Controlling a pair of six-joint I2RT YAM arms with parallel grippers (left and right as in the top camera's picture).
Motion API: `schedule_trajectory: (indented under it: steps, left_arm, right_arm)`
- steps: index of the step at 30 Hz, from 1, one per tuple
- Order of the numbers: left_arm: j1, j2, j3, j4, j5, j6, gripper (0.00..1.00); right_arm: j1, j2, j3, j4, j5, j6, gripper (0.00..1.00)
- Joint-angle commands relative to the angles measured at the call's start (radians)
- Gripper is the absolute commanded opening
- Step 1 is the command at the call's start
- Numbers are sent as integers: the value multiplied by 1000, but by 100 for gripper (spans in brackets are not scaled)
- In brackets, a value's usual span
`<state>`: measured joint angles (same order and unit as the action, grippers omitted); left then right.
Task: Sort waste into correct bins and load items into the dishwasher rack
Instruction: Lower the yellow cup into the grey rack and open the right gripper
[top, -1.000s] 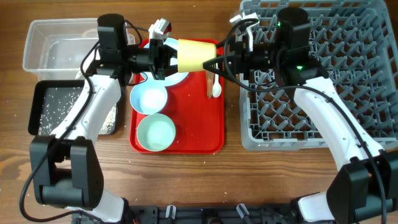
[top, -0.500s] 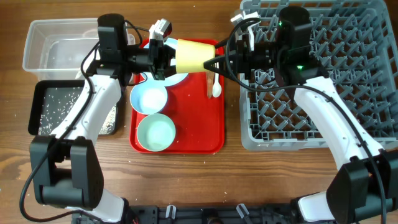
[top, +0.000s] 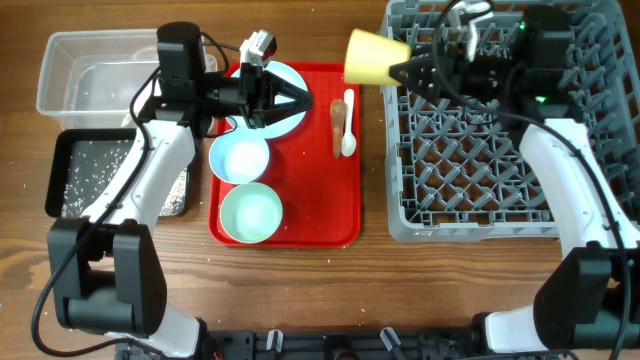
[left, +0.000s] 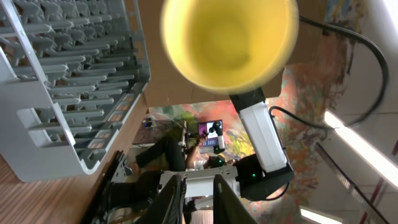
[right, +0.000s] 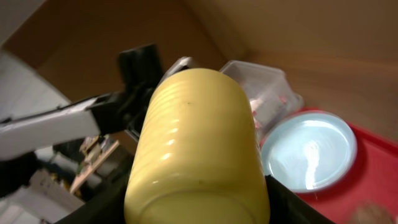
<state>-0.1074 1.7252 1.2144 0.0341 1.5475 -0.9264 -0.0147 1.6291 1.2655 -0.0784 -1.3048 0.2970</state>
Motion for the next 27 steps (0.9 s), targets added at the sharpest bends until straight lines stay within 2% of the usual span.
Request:
schedule_trajectory:
  steps: [1,2,5,9,11,14,16,19,21,27]
  left_arm:
    - [0,-24,9,4,-31,102,16]
    - [0,-24,9,4,-41,151,16]
    - [0,-24,9,0,-105,266,17]
    - [0,-24,8,-134,-330,396,19]
    - [0,-24,9,-271,-546,430,19]
    - [0,-24,8,-482,-956,430,19]
    - [0,-24,8,-561,-1118,430,19]
    - [0,-24,9,-604,-1195,476,20]
    - [0,-24,9,-623,-1232,478,20]
    - [0,-24,9,-633,-1239,478,22]
  right_arm:
    - [-22,-34,3,-148,157,-49,41]
    - [-22,-67,5,-259,264,-96,43]
    - [-22,-148,7,-435,450,-139,44]
    - [-22,-296,44,-687,702,-156,45]
    - [-21,-351,74,-831,851,-167,49]
    - [-21,-393,85,-1022,1017,-163,49]
    - [-21,-384,85,-1115,1024,-163,49]
    - [-21,-344,85,-1211,1060,-128,49]
    - [-21,-290,85,-1278,1178,-83,49]
    - [-21,-134,82,-1304,1220,-80,49]
